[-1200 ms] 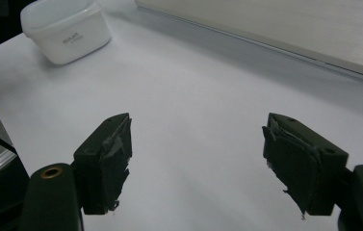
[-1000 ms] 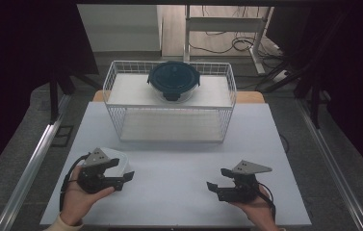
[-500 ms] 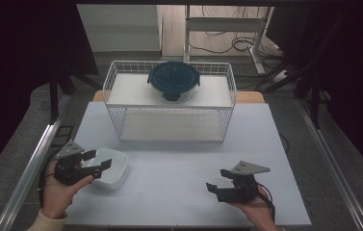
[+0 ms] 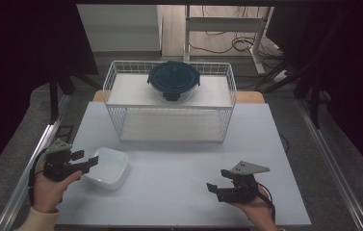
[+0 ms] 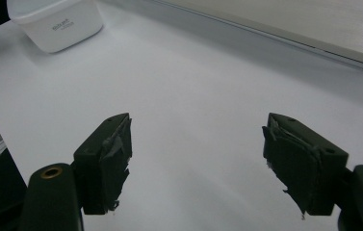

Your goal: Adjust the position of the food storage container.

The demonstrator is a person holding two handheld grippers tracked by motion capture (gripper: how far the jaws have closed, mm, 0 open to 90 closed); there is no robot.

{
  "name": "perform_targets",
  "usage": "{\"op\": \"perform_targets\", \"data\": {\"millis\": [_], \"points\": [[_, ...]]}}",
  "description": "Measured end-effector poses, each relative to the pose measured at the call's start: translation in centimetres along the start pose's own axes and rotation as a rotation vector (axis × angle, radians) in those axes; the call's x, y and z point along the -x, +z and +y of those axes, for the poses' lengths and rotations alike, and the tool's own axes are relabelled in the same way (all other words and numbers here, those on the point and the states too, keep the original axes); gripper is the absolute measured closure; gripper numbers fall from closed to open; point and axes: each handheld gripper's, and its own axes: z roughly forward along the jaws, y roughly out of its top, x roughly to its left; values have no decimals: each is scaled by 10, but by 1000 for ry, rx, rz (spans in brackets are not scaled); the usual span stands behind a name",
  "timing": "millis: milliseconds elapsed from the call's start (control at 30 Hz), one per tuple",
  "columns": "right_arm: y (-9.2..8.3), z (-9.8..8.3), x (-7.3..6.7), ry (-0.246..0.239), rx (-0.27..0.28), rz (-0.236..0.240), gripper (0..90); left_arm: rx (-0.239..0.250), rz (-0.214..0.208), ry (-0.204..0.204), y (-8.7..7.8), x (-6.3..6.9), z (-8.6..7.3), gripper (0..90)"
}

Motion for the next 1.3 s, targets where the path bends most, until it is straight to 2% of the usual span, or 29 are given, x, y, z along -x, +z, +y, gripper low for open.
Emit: {"op": "perform_targets", "data": {"millis": [267,433,567,767,867,1000,1133,1300], "points": [[0,-1,1,5,-2,-5,251,-24,16,-10,-8,-4,-6,429],[0,-1,1,7,-3,-6,251,-53,13,-16,-19,-2,-17,598],[1,-1,1,5,-5,-7,251,-112,4,-11,-23,3,-32,740],[1,-1,0,4,-12,-8,251,-213,-14,-23,-12,2,-50,874],[2,-1,0,3,-15,-9,251,-246,-14,-29,-3,0,-53,897],[3,-1,1,3,-18,-11,251,-264,-12,-32,6,-3,-53,900],[3,-2,2,9,-18,-16,251,-268,12,-44,11,-9,-49,900],[3,-1,2,10,-20,-18,251,-271,17,-51,20,-15,-42,900]]}}
